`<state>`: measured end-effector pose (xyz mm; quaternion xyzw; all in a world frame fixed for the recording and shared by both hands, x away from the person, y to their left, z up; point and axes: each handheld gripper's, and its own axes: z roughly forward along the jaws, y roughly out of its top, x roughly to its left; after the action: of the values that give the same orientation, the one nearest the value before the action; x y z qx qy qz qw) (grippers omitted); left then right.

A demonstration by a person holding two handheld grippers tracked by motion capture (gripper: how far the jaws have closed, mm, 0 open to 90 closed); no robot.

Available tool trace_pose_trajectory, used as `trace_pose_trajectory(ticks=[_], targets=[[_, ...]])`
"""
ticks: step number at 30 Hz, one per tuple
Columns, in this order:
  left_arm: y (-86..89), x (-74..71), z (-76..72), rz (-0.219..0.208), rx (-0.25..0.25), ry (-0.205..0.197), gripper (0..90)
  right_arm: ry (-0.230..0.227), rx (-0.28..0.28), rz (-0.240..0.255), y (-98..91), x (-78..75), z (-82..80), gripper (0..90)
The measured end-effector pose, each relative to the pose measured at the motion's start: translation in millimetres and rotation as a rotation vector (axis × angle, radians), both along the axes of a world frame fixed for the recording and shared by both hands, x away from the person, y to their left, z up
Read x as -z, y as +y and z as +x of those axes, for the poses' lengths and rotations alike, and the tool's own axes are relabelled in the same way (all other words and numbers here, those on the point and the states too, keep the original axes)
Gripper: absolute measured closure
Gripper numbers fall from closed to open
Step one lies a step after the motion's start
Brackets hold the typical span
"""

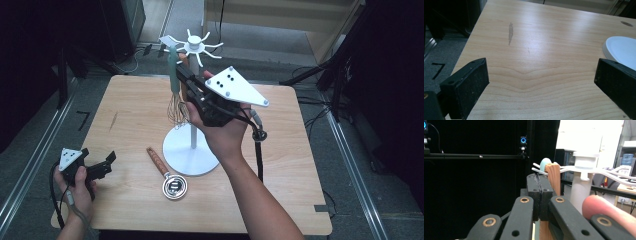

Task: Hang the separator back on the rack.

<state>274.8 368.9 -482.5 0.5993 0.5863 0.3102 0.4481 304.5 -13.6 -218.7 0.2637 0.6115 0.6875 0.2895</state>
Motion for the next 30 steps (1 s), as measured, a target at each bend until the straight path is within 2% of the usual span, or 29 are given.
trace_pose_trajectory(ticks=[5,7,18,24,30], targets=[[0.0,0.0,0.0,-0.001,0.000,0.000,0.0,0.006,-0.009,-0.002,0.3,1.6,0.2,90.0],[0.1,0.1,0.1,-0.002,0.000,-0.001,0.0,-0.009,-0.004,-0.008,-1.8,2.6,-1.2,90.0],[-0.6,-0.2,-0.2,0.010,-0.003,0.001,0.0,-0.005,0.012,-0.016,-20.9,11.2,-9.1,90.0],[-1.9,0.0,1.5,0.012,-0.005,0.018,0.0,0.018,0.020,-0.032,-30.8,24.7,-14.3,90.0],[-5.9,-0.1,3.5,0.023,0.046,0.029,0.0,0.051,0.028,-0.053,-40.1,45.1,-16.7,90.0]])
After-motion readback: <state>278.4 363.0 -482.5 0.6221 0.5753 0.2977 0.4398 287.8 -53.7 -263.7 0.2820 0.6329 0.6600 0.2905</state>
